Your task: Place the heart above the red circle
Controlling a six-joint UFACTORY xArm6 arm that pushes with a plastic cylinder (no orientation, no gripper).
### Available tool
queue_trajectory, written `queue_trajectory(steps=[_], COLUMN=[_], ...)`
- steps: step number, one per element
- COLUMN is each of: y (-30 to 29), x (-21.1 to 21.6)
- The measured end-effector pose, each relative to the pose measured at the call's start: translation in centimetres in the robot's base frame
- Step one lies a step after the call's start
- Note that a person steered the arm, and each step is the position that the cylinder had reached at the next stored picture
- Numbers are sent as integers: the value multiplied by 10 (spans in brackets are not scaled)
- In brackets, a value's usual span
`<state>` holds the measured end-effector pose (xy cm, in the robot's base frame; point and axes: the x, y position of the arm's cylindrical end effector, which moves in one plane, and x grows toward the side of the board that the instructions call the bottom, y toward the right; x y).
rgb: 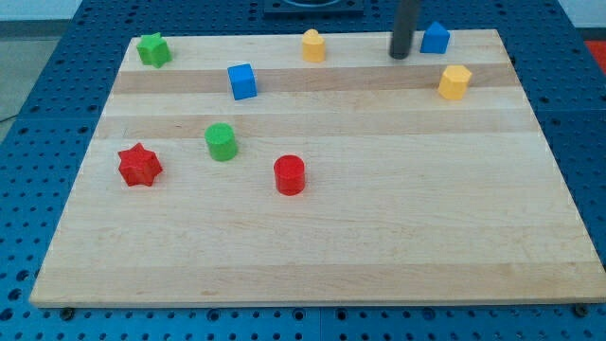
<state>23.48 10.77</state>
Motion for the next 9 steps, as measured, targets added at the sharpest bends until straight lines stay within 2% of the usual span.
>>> queue_trajectory(steps=[1,4,6,8,9], y=[-30,-128,-131,-104,-104], x=[-27,-30,-29,41,48])
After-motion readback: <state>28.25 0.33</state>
